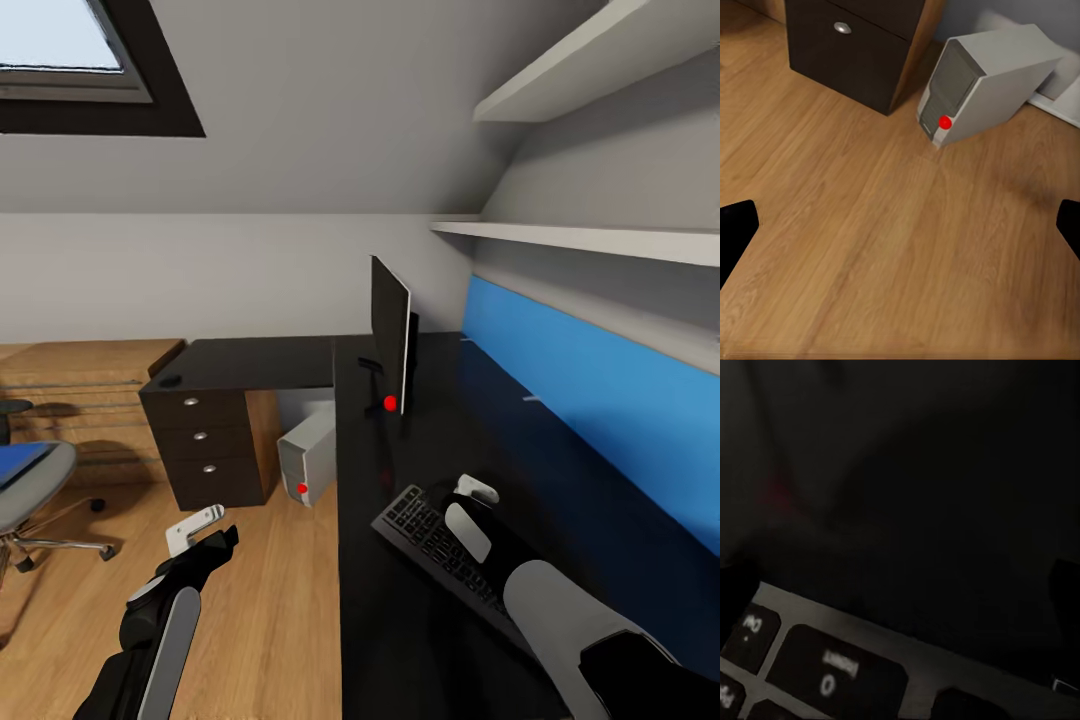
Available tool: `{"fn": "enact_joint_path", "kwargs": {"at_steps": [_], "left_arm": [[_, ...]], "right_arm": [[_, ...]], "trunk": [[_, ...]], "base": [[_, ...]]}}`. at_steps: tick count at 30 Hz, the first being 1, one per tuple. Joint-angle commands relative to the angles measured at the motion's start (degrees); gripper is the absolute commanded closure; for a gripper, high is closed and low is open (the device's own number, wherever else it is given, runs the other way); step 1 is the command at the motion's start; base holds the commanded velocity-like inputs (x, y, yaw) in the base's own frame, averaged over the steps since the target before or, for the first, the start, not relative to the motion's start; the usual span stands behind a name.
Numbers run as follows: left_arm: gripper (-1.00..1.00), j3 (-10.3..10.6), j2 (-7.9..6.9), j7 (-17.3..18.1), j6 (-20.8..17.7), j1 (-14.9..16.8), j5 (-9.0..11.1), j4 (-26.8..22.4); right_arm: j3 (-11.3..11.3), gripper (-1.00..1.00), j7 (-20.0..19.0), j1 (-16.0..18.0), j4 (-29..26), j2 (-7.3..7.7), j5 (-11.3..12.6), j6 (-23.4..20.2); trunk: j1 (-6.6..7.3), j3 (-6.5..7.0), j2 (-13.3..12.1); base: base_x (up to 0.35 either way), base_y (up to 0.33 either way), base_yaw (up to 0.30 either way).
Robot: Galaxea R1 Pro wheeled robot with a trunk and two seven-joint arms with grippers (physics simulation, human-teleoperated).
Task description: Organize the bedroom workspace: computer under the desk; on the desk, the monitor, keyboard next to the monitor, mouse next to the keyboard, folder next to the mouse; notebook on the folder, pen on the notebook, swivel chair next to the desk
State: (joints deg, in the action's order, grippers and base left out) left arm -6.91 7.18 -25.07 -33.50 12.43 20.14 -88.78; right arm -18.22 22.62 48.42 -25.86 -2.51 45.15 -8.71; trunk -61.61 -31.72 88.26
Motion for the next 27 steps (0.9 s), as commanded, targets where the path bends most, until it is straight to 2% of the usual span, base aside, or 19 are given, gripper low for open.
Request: {"fn": "enact_joint_path", "kwargs": {"at_steps": [1, 17, 27], "left_arm": [[-1.00, 0.0, 0.03, -0.4, -0.2, 0.0, 0.6, -0.1], [-1.00, 0.0, 0.03, -0.4, -0.2, 0.0, 0.6, -0.1], [-1.00, 0.0, 0.03, -0.4, -0.2, 0.0, 0.6, -0.1]], "right_arm": [[-0.2, -1.00, 0.6, 0.0, 0.7, 0.04, 1.5, -0.3], [-0.3, -1.00, 0.6, 0.0, 0.7, 0.04, 1.4, -0.3], [-0.3, -1.00, 0.6, 0.0, 0.7, 0.04, 1.4, -0.3]], "trunk": [[0.03, -0.07, 0.0], [0.03, -0.07, 0.0], [0.03, -0.07, 0.0]], "base": [[-0.244, 0.103, 0.000], [-0.131, 0.065, 0.000], [-0.208, 0.046, 0.000]]}}
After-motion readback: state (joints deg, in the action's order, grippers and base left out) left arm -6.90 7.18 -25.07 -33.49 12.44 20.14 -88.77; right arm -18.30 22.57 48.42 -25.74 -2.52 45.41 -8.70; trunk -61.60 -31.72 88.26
